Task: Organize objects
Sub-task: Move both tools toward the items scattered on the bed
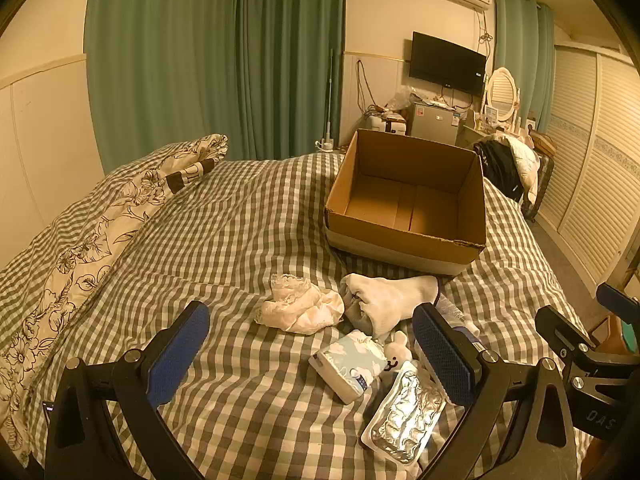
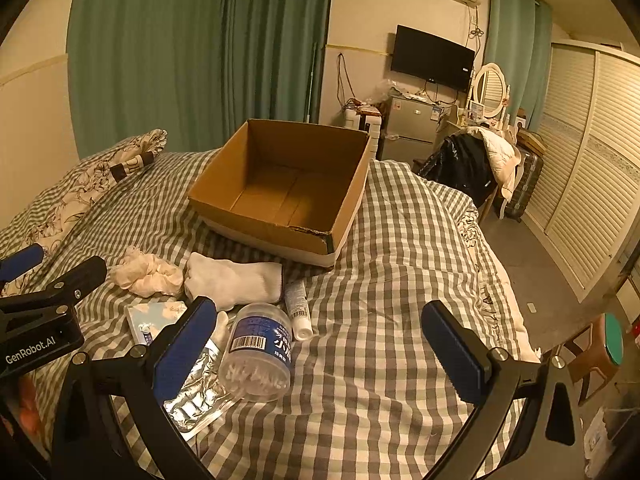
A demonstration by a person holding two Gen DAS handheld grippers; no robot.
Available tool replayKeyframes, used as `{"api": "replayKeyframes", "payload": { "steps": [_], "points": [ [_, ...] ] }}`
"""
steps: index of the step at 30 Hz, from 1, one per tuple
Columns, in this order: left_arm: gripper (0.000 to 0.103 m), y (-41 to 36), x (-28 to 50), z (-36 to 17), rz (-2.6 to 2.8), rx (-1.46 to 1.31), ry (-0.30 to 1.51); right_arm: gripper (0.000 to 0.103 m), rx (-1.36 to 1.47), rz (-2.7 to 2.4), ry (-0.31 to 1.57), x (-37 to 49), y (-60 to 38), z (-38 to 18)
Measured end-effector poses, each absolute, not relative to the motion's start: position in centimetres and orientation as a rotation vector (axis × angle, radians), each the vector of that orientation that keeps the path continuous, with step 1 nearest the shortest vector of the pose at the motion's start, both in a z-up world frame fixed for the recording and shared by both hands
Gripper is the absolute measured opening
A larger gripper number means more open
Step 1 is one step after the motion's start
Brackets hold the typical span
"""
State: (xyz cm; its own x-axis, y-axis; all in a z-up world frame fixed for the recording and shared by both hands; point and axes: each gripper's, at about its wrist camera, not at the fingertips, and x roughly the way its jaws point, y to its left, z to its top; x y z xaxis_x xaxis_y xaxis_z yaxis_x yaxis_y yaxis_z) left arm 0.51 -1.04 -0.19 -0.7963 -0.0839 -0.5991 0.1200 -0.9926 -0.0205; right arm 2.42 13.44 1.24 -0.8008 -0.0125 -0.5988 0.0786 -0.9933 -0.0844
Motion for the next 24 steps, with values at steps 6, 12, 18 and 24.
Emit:
{"api": "replayKeyframes", "payload": {
  "steps": [6,12,18,24],
  "points": [
    [0.103,-1.04,0.63,-0.21,-2.882,0.951,0.083,0.103,0.968,-2.929,0.163,2.57,13.37,1.28],
    [0.103,-0.89,0.68,-0.18,-2.888,0.953,0.079,0.103,0.966,-2.924,0.161,2.63,13.27,1.34],
    [0.103,-0.80,0.87,-0.01,-2.895,0.949,0.077,0.103,0.965,-2.928,0.166,2.76,13.08,1.42],
    [0.103,-1.00,1.17,0.18,-2.897,0.937,0.082,0.103,0.957,-2.925,0.168,3.06,12.93,1.57]
  ]
}}
